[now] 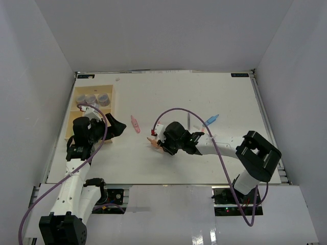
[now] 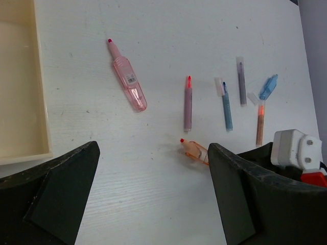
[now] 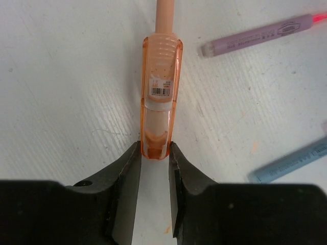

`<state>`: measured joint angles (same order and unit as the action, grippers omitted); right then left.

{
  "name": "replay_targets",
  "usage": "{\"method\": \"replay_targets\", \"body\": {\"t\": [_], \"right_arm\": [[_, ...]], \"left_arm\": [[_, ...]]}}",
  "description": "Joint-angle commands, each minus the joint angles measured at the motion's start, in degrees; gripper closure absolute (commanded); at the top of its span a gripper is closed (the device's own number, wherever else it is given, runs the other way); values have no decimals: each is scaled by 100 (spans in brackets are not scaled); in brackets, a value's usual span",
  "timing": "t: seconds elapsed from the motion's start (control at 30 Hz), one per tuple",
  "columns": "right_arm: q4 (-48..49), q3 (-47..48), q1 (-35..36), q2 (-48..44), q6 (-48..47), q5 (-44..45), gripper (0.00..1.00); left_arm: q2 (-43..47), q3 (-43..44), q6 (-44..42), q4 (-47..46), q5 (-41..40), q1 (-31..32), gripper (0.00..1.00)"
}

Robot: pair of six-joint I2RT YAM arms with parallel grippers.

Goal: Sort the stationery into containers
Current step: Pick up the pen from the center of the board, then close the pen cap on the pen.

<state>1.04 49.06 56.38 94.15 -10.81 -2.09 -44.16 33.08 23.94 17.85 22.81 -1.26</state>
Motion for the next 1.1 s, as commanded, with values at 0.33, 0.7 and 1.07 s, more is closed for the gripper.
{"method": "replay_targets", "body": {"t": [0.33, 0.7, 1.07], "right_arm": [[274, -274, 93, -1882, 448, 191, 89], [-95, 516, 101, -2190, 492, 771, 89], [-570, 1448, 92, -1997, 650, 895, 89]], "left_arm": [[4, 41, 822, -194, 1225, 29, 2], [-250, -205, 1481, -317, 1613, 530, 4], [-1031, 49, 1982, -1010, 1446, 1258, 4]]}}
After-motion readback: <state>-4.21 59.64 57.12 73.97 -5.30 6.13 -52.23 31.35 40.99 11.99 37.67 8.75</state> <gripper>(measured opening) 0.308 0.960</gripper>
